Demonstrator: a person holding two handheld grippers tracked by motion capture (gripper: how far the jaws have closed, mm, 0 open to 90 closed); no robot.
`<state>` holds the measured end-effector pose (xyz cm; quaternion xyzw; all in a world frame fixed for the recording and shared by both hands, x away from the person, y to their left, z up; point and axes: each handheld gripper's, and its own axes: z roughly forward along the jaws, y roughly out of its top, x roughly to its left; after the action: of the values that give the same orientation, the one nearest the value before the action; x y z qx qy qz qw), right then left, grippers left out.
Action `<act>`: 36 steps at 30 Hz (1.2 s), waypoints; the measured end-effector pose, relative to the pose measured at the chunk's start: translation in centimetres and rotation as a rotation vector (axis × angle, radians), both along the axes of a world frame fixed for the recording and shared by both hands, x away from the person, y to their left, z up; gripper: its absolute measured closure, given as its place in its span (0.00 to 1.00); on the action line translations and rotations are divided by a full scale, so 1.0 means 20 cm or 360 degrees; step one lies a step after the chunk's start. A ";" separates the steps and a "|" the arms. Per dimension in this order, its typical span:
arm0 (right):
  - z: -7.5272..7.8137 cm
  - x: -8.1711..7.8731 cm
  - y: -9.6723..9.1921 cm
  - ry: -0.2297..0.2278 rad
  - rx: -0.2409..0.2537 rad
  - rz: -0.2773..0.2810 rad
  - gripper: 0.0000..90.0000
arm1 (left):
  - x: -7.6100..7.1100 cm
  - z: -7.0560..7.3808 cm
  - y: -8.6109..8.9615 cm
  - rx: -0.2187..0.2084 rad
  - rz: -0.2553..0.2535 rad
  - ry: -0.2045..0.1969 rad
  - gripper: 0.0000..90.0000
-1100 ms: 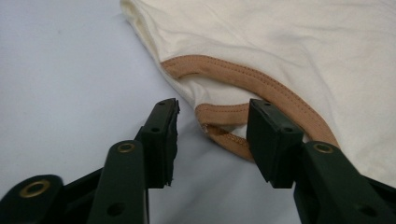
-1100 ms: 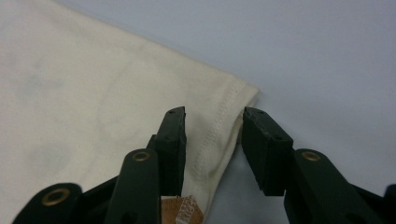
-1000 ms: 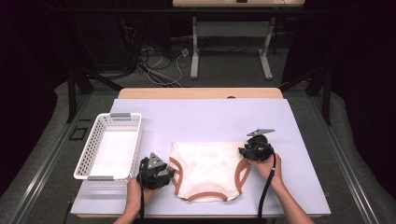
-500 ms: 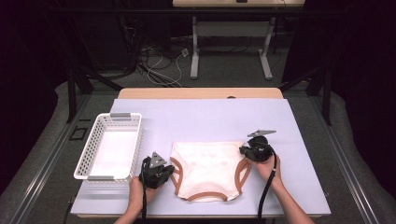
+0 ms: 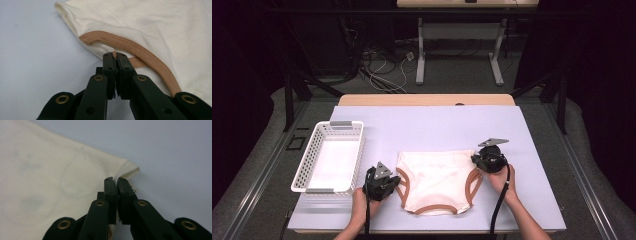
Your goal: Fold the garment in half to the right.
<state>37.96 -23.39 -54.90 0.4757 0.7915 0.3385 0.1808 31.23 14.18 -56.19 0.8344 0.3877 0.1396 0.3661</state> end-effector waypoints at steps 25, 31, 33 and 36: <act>0.02 0.02 -0.11 -0.0106 -0.0078 -0.0106 0.97 | 0.10 0.01 -0.14 -0.0022 -0.0087 0.0049 0.97; 0.02 0.02 -0.16 -0.0117 -0.0096 -0.0160 0.97 | 0.14 0.01 -0.20 -0.0009 -0.0109 0.0039 0.97; 0.02 0.03 -0.16 -0.0123 -0.0097 -0.0173 0.97 | 0.15 0.01 -0.22 -0.0010 -0.0115 0.0040 0.97; 0.02 0.03 -0.17 -0.0146 -0.0107 -0.0186 0.97 | 0.16 0.01 -0.23 -0.0014 -0.0123 0.0043 0.97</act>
<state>38.51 -26.84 -54.52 0.4986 0.7642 0.3220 0.2522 34.50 9.64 -56.06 0.8488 0.3608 0.1123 0.3696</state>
